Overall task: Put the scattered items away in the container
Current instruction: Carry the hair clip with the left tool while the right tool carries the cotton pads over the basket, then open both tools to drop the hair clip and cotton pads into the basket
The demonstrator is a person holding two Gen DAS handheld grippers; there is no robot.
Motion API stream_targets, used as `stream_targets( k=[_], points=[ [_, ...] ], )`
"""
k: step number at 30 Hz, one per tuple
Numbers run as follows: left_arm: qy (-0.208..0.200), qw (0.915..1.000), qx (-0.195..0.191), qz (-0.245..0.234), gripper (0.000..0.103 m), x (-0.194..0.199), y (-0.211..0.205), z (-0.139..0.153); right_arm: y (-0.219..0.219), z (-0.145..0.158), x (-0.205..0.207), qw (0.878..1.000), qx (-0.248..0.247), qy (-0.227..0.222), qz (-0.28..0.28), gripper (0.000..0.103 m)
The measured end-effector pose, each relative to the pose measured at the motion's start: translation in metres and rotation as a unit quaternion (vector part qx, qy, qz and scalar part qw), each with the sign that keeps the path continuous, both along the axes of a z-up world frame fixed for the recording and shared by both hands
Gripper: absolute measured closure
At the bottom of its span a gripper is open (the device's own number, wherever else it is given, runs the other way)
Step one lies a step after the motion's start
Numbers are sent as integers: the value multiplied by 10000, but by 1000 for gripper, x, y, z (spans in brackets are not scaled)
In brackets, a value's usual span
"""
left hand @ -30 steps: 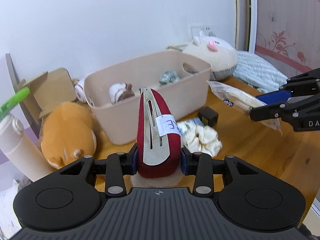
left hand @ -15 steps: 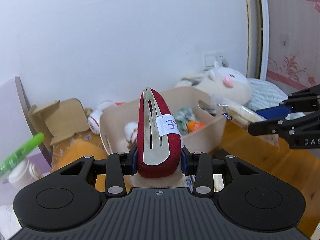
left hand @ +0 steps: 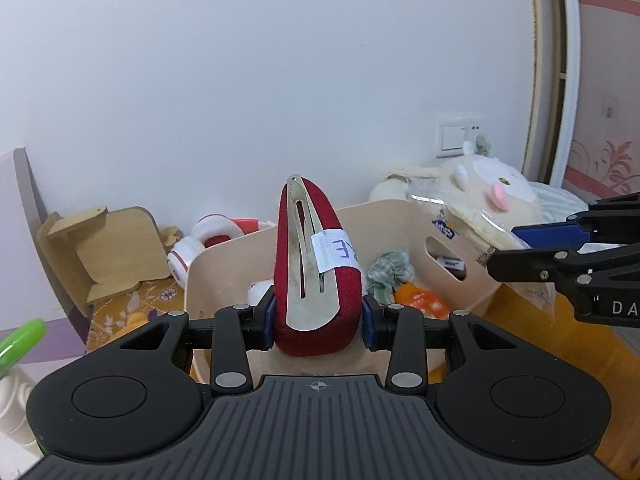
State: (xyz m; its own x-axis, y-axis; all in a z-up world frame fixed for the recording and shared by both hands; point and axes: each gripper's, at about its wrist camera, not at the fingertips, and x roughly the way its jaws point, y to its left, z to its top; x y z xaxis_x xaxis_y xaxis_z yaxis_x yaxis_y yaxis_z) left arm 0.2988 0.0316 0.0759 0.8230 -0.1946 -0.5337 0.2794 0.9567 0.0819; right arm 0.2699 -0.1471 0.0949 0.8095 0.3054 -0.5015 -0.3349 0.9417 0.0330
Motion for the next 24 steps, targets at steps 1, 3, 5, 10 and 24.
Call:
stream_targets(
  k=[1,3,5,10,24],
  points=[
    [20,10000,22,24,63,5,-1,-3,1,0,5,10000,2,0,-22,75],
    [67,9999,56,81,63,14,-3,-8,4,-4,16,10000,-27,34,-43,75],
    [122,9998,65,170,63,23,-2,-13,5,-10,27,9999,-78,89,-53,75],
    [651,9966,-93,488,63,55,4,-26,3,-25,58,9995,-76,289,-134,75],
    [1334,9874,-154,835,62,94,3,-65,13,-66,107,9963,-329,760,-218,74]
  ],
)
